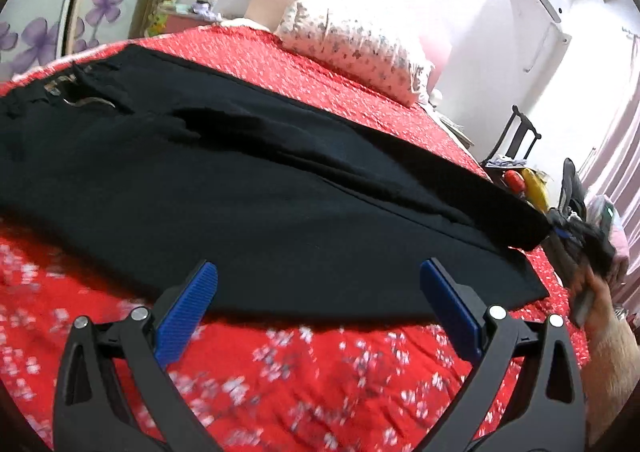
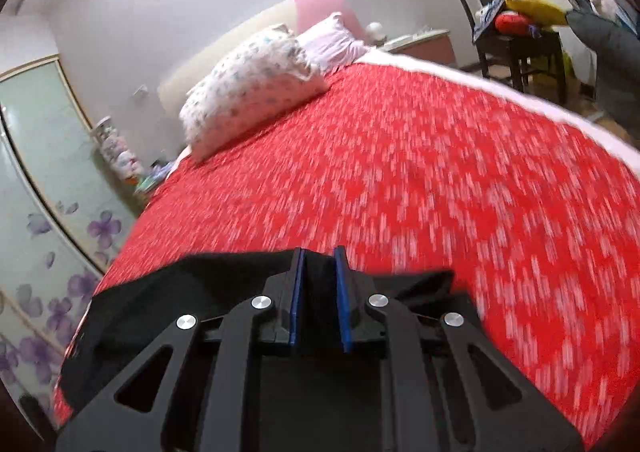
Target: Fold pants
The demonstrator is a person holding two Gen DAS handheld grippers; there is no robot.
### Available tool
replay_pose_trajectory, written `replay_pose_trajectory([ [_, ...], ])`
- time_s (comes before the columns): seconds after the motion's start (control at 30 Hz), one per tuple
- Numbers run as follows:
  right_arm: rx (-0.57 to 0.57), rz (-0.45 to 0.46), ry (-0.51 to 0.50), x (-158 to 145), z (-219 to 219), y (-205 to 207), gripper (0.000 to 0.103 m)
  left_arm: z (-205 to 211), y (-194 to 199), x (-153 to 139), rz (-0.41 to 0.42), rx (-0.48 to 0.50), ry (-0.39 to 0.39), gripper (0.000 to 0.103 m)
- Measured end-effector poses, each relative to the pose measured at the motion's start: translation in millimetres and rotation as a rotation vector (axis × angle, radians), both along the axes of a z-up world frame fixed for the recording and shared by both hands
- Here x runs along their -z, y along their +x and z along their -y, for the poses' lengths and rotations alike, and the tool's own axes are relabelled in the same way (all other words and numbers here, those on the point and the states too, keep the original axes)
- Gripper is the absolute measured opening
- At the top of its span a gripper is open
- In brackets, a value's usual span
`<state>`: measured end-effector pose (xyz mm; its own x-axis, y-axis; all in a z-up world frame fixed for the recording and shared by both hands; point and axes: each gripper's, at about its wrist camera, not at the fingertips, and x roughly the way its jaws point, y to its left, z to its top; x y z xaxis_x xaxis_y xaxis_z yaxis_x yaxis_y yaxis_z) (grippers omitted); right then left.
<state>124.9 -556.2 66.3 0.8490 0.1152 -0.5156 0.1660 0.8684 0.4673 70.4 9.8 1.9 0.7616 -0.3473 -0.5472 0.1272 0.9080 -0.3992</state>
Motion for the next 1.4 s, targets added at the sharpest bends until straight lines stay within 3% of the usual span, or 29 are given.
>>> replay_pose_trajectory([
  [0.1, 0.013, -0.083, -0.002, 20, -20, -40, 0.015, -8, -9, -11, 0.013, -0.016, -0.006, 0.101],
  [0.2, 0.022, -0.201, -0.023, 44, -31, -48, 0.016, -19, -16, -20, 0.016, -0.038, -0.032, 0.101],
  [0.27, 0.030, -0.273, -0.015, 53, -37, -51, 0.020, -24, -22, -26, 0.022, -0.050, -0.038, 0.101],
  [0.33, 0.048, -0.310, 0.018, 52, -38, -58, 0.031, -28, -29, -30, 0.032, -0.050, -0.036, 0.101],
  [0.4, 0.070, -0.302, 0.108, 47, -36, -69, 0.033, -31, -35, -32, 0.037, -0.060, -0.023, 0.101],
  [0.47, 0.100, -0.260, 0.258, 41, -32, -79, 0.054, -34, -39, -33, 0.036, -0.070, -0.027, 0.101],
  [0.6, 0.090, -0.258, 0.500, 46, -48, -71, 0.056, -39, -41, -26, -0.012, -0.072, -0.089, 0.101],
  [0.8, 0.245, -0.379, 0.616, 87, -56, -41, 0.046, -42, -48, -34, 0.018, -0.057, -0.055, 0.101],
  [0.93, 0.352, -0.321, 0.642, 96, -49, -35, 0.045, -54, -50, -35, 0.015, -0.083, -0.069, 0.101],
  [1.0, 0.374, -0.316, 0.615, 98, -43, -28, 0.030, -60, -48, -33, 0.003, -0.100, -0.086, 0.101],
  [1.03, 0.384, -0.317, 0.611, 97, -40, -28, 0.008, -63, -47, -32, -0.003, -0.106, -0.092, 0.101],
  [1.17, 0.398, -0.147, 0.676, 84, -19, -48, 0.004, -67, -50, -29, -0.005, -0.116, -0.088, 0.101],
  [1.27, 0.393, -0.052, 0.616, 65, -11, -71, 0.004, -70, -47, -27, -0.010, -0.118, -0.081, 0.101],
  [1.33, 0.427, -0.036, 0.607, 68, -6, -92, 0.004, -71, -46, -26, -0.017, -0.122, -0.087, 0.101],
  [1.4, 0.474, -0.098, 0.586, 80, -3, -100, 0.004, -70, -45, -25, -0.024, -0.126, -0.091, 0.101],
])
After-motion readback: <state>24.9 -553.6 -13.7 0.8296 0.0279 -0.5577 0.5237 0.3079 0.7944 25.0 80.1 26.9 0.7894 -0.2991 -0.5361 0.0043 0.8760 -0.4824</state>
